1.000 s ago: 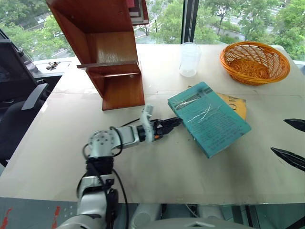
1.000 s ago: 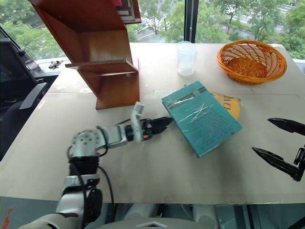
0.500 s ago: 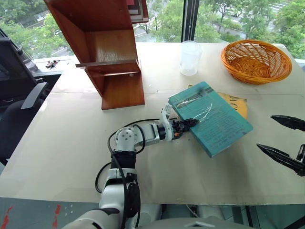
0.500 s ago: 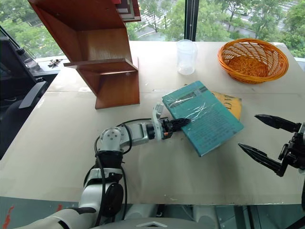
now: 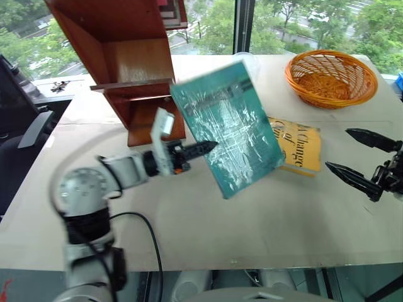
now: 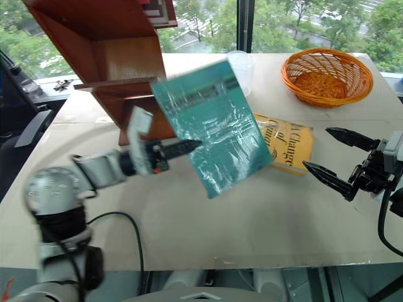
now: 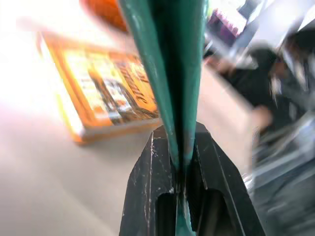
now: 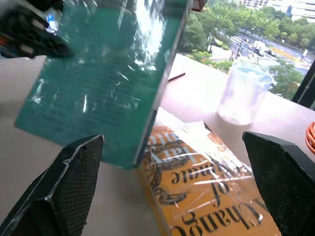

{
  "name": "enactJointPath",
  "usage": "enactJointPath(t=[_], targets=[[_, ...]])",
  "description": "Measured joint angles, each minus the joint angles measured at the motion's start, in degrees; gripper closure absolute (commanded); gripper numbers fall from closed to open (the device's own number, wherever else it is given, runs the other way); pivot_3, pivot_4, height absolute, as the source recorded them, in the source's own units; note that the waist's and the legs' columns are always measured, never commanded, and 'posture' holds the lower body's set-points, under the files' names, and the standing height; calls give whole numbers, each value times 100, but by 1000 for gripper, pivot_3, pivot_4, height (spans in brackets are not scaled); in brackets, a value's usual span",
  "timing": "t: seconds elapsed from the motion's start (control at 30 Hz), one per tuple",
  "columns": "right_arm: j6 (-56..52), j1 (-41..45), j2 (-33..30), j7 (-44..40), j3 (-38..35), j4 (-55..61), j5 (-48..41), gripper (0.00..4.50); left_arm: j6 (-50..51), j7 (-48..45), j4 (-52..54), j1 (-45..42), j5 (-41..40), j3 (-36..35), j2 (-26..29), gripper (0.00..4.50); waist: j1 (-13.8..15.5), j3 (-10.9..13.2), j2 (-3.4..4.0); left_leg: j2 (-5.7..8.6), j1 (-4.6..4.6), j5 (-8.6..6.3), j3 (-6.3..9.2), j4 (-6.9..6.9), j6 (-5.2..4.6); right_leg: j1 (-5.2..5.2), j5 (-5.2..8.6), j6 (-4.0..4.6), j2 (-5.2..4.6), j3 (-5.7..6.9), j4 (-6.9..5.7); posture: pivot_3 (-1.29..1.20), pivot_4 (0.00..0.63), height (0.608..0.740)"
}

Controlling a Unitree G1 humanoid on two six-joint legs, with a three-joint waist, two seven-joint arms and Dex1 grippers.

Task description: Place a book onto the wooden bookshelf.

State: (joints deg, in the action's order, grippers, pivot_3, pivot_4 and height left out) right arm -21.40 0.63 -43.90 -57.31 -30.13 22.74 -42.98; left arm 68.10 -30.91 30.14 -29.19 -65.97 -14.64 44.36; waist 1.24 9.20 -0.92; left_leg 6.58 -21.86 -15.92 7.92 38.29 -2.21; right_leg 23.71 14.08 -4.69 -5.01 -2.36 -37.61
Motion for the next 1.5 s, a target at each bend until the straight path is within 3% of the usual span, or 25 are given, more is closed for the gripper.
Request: enactJointPath(t=[0.03, 0.1, 0.13, 0.3, 0.4, 0.63, 0.7, 0.83, 1.0, 1.23, 1.5], targets=[[26, 35, -2, -5, 3, -50, 5, 0, -107, -99, 90, -64, 96, 7, 72, 4470, 10, -1, 3, 2, 1, 0, 1, -2, 0, -2, 0, 0, 0, 1, 2, 0, 150, 740], [155, 313, -14, -101, 174, -399, 125, 0, -1196, -621, 382, -454, 1247, 536, 749, 4470, 21, 13, -19, 1, -3, 0, 7, -1, 1, -4, -3, 6, 0, 7, 7, 0, 150, 740], [285, 608, -20, -185, 355, -755, 258, 0, -2066, -987, 355, -1072, 2234, 971, 1271, 4470, 15, 18, -27, -1, -4, 1, 9, -8, 2, -4, -9, 15, 3, 15, 19, 0, 150, 740], [594, 1324, -15, -382, 738, -1608, 507, 0, -3734, -1306, -69, -2625, 4549, 1778, 2217, 4470, -50, 14, 5, -5, 0, 1, 1, -30, -1, -1, -11, 12, 3, 2, 43, 0, 150, 740], [810, 1749, -10, -509, 928, -2044, 666, 0, -3988, -1592, -444, -3154, 5402, 2145, 2608, 4470, -100, 17, 3, -14, -7, 2, 0, -54, -1, 16, -11, 12, 11, 1, 53, 0, 150, 740], [1063, 2289, 58, -754, 1266, -2516, 845, 0, -3114, -2955, -918, -3325, 6727, 3159, 3630, 4470, -224, 19, 6, -13, -39, 3, -12, -67, -3, 65, -7, 6, 33, 5, 45, 0, 150, 740], [1109, 2446, 99, -778, 1286, -2557, 843, 0, -2897, -3261, -1171, -3401, 7116, 3426, 3634, 4470, -222, 20, 6, -14, -39, 3, -11, -65, -3, 66, -7, 6, 36, 7, 41, 0, 150, 740], [1191, 2838, 369, -778, 1300, -2510, 665, 0, -2599, -3745, -1434, -3886, 8245, 4071, 3136, 4470, -184, 23, 0, -12, -48, 2, -4, -28, -3, 63, -7, 5, 35, 17, 16, 0, 150, 740], [1179, 2862, 561, -703, 1281, -2420, 452, 0, -2584, -4012, -1596, -3931, 9148, 4352, 2628, 4470, -190, 22, 4, -11, -19, 2, -8, -5, -3, 51, -8, 7, 37, 5, -38, 0, 150, 740], [1126, 2908, 1235, -109, 1290, -1893, 111, 0, -2397, -4136, -1888, -3718, 9821, 4390, 1979, 4470, -214, 8, 44, -44, 47, 2, -4, -2, -10, -8, -23, 24, 72, 5, -51, 0, 150, 740], [893, 2637, 1285, 166, 1382, -1540, 97, 0, -1821, -4521, -1529, -3206, 10099, 3976, 2151, 4470, -273, 6, 49, -81, 59, 7, -21, -4, 1, -7, -39, 46, 100, -6, -54, 0, 150, 740]])
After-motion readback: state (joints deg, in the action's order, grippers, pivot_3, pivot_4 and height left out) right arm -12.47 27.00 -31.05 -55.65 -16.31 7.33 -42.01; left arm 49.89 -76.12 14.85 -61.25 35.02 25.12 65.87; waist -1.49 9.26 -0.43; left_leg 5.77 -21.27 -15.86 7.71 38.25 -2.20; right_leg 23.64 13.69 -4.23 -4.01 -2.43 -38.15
